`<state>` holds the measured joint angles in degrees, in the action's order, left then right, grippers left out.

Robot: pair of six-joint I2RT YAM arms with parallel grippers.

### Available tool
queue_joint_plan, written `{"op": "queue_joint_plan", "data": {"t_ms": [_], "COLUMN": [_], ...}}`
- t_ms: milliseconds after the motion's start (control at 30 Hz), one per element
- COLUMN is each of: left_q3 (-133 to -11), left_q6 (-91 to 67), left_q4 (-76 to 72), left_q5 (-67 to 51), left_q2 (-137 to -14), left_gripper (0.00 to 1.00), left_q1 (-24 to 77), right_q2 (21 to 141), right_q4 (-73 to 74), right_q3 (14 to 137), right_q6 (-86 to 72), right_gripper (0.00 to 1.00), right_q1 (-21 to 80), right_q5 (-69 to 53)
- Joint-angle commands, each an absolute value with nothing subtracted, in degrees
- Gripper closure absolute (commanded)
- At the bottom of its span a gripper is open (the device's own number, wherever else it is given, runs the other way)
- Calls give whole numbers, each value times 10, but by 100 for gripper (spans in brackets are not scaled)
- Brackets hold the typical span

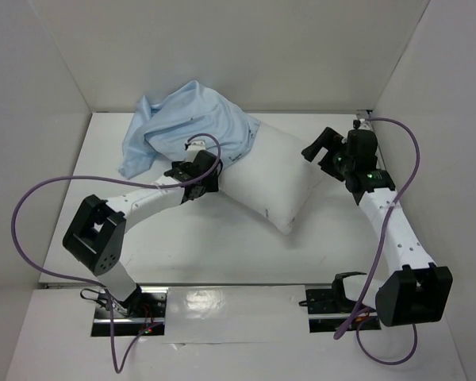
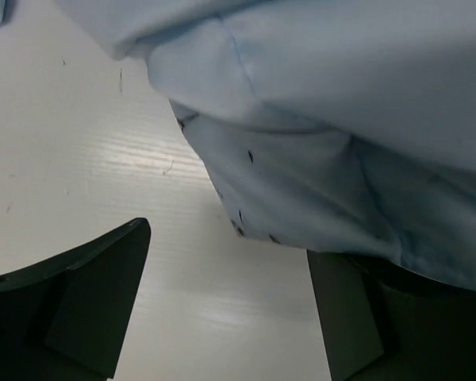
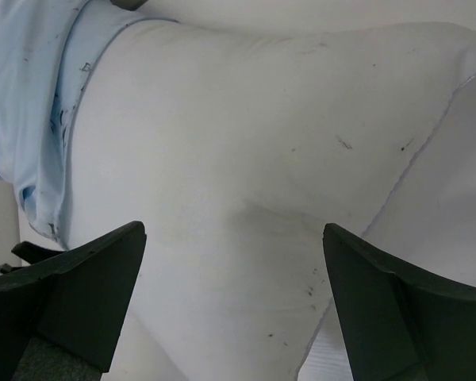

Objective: Put the pillow into the pillowcase

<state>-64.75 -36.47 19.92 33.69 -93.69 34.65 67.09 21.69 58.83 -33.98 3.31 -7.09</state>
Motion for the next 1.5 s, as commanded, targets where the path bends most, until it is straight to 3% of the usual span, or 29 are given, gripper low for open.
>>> {"op": "queue_joint_plan", "data": {"t_ms": [0,167,300,467,600,867,900,933,967,1033,1067,1100,1200,1467], "left_q3": [-650,-674,-681,-681,-681,-690,-695,-711,-721,-752,-790,-808,-822,-906], "left_q6": [-362,-351,-351,-357,-363,-348,-348,-348,-348,-354,-354,-363,-406,-374], "left_q4": [107,96,107,107,119,132,137,137,137,146,153,167,95,98], "left_q5": [344,333,328,328,309,235,202,179,155,92,77,26,-123,-203], "left_q2": [-958,-999,-1006,-1001,-979,-936,-936,-936,-936,-936,-936,-936,-890,-833], "left_gripper": [8,23,43,74,100,100,100,100,100,100,100,100,100,100], "left_q1": [320,299,288,288,288,316,322,328,345,373,405,416,430,401], "right_q2": [674,668,681,686,693,742,752,763,782,796,802,802,802,807], "right_q4": [217,242,299,353,372,264,219,196,173,114,102,79,43,70], "right_q3": [613,613,619,599,568,489,489,489,506,528,553,562,577,613], "right_q6": [-330,-299,-239,-199,-186,-253,-276,-289,-300,-338,-349,-367,-380,-357], "right_gripper": [0,0,0,0,0,0,3,11,45,83,95,100,100,100], "right_q1": [30,30,30,30,81,197,209,220,227,227,227,210,179,111], "right_q5": [-82,-96,-170,-265,-248,-251,-251,-243,-243,-232,-227,-227,-221,-214]}}
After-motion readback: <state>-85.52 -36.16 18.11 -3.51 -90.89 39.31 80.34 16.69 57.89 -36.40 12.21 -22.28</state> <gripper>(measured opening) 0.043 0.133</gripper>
